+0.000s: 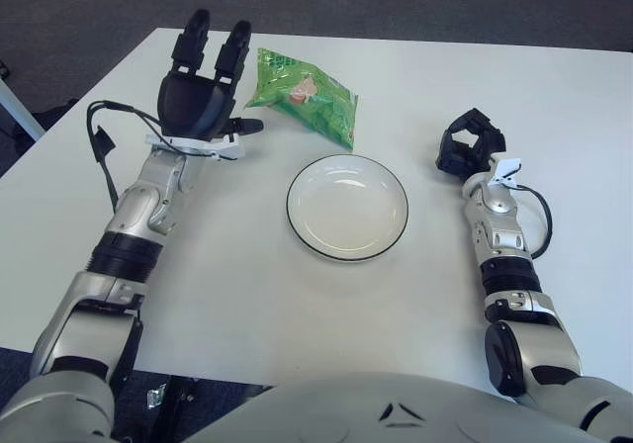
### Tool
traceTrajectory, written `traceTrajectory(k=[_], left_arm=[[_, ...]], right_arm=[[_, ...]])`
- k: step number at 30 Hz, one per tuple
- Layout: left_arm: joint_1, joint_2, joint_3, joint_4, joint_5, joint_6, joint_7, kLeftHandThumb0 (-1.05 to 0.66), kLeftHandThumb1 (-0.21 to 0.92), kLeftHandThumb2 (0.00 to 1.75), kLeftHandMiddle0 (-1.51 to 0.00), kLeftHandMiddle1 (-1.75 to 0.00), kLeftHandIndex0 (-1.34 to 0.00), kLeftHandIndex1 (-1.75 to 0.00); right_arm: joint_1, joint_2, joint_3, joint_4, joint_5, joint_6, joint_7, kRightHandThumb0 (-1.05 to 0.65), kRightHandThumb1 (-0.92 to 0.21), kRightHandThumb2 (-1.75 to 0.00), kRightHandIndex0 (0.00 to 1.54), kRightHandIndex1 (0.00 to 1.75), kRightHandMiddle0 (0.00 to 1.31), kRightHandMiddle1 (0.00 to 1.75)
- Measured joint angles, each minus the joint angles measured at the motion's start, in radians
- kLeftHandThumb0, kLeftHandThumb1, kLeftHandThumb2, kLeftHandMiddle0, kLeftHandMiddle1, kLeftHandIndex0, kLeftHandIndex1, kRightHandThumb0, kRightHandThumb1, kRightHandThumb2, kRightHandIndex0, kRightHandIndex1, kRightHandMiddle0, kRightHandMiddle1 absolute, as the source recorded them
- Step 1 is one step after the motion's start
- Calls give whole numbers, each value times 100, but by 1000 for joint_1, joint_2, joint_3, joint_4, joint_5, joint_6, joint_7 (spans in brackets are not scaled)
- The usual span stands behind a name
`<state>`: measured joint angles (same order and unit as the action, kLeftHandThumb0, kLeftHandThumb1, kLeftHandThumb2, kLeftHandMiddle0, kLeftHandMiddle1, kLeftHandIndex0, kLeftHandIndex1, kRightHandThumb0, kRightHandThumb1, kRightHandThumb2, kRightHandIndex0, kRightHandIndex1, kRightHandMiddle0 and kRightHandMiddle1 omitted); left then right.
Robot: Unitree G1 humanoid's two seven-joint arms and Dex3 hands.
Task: Put the snack into the plate.
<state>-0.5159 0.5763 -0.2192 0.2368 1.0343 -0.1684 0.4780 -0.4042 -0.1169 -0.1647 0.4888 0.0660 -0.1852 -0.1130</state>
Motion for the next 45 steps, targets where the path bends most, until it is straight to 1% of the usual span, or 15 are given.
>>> traceTrajectory(k=[5,8,12,18,22,24,27,30,35,41,45], left_arm=[[-49,8,-45,12,56,4,8,-100,88,19,0,0,0,0],[-73,32,-76,17,86,-28,15,-100,91,22,0,0,0,0],[-123,53,-117,51,118,-74,31,-101,92,24,0,0,0,0],[-299,46,-229,262,216,-112,136,-104,92,42,0,0,-1,-2],[-385,48,-293,344,263,-138,207,-105,92,52,0,0,-1,-3],[-423,48,-327,378,276,-165,237,-104,92,52,0,0,-1,-5],[-475,44,-374,432,285,-214,255,-100,92,44,0,0,0,-8],[-519,42,-418,480,289,-275,250,-99,92,38,0,0,0,-8],[-568,43,-471,523,289,-359,227,-98,89,30,0,0,0,-3],[-597,46,-500,541,278,-431,180,-96,84,26,0,0,0,-1],[-613,43,-507,549,255,-473,94,-95,81,25,0,0,0,0]], right_arm=[[-1,3,1,-3,0,3,0,-50,-28,-136,130,175,65,175],[0,5,2,-6,0,5,0,-50,-28,-136,130,175,65,175],[3,5,3,-11,0,8,0,-50,-28,-136,130,175,65,175],[12,5,6,-23,0,11,1,-50,-28,-136,130,175,65,175],[12,7,11,-28,0,14,3,-50,-28,-136,130,175,65,175],[12,7,12,-30,0,15,3,-50,-28,-136,129,175,65,175],[12,7,12,-32,0,17,3,-50,-28,-136,129,175,65,175],[12,8,13,-35,0,20,3,-50,-28,-136,129,175,65,175],[12,9,13,-38,0,22,2,-50,-28,-136,129,175,64,175],[15,9,14,-41,-1,24,-1,-50,-28,-136,129,175,64,175],[17,9,14,-43,-1,25,-1,-50,-28,-136,128,175,64,175]])
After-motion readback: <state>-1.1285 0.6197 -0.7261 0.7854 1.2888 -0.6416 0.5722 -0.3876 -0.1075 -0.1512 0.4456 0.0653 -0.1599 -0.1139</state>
